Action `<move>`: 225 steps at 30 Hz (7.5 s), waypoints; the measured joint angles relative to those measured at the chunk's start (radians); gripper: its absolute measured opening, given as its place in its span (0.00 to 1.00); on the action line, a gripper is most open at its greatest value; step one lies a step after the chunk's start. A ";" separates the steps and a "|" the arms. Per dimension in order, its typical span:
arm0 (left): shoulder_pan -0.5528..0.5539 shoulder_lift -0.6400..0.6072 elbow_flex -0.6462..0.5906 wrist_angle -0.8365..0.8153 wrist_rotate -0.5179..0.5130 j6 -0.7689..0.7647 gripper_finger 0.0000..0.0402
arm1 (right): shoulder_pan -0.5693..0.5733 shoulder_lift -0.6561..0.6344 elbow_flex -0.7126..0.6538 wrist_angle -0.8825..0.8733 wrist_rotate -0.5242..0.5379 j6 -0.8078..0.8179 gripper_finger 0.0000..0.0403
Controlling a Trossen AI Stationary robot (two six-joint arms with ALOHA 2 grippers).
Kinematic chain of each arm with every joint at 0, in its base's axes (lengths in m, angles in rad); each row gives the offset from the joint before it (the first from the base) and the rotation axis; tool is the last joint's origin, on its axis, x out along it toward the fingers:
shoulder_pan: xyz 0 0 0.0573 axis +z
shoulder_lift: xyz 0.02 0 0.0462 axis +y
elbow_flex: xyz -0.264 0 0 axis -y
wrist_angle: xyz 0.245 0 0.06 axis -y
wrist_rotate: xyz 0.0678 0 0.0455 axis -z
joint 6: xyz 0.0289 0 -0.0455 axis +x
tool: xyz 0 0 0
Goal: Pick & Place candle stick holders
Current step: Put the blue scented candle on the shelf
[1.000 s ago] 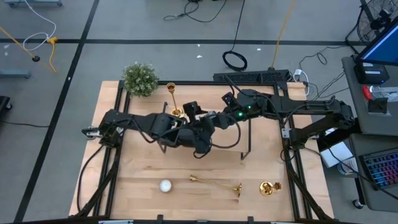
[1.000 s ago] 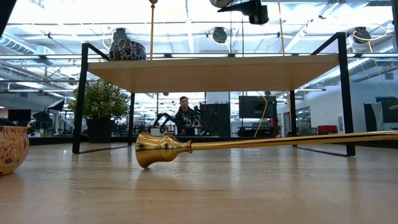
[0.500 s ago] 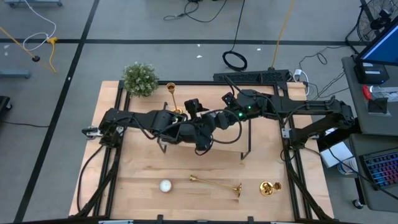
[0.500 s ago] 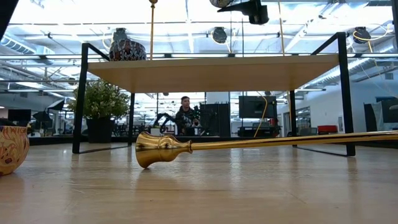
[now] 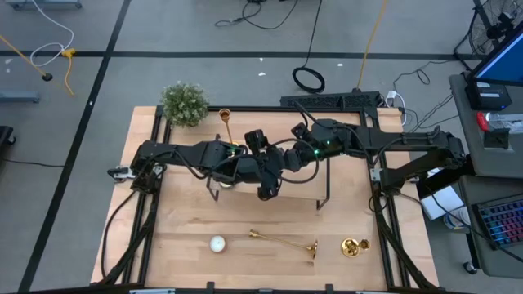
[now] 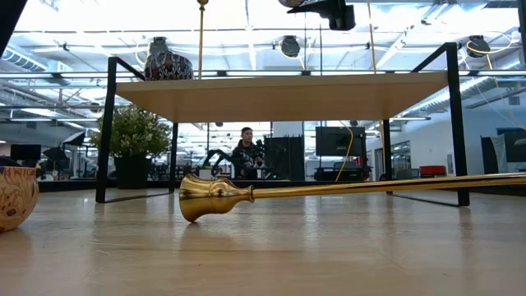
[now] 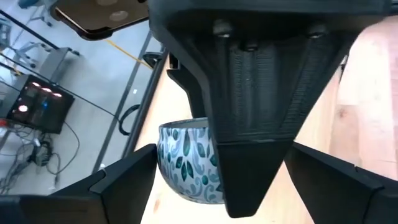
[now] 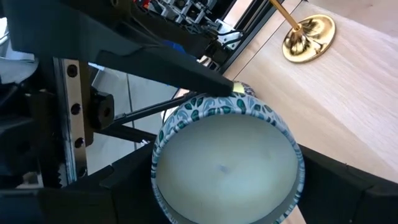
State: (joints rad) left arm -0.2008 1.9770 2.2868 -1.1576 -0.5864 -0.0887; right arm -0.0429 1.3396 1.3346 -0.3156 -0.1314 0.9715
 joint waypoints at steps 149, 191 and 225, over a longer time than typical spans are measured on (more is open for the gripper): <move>-0.250 0.311 -0.297 -0.351 -0.797 -1.757 0.75 | 0.031 -0.127 0.000 -0.149 -0.206 -0.401 0.77; -0.208 0.313 -0.350 -0.067 -0.706 -1.605 0.80 | 0.031 -0.164 -0.087 -0.160 -0.211 -0.415 0.77; -0.176 0.279 -0.284 -0.086 -0.689 -1.451 0.89 | 0.033 -0.209 -0.087 -0.191 -0.211 -0.412 0.77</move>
State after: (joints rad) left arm -0.3767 2.2559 2.0026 -1.2438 -1.2754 -1.5402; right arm -0.0095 1.1307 1.2472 -0.5066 -0.3425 0.5594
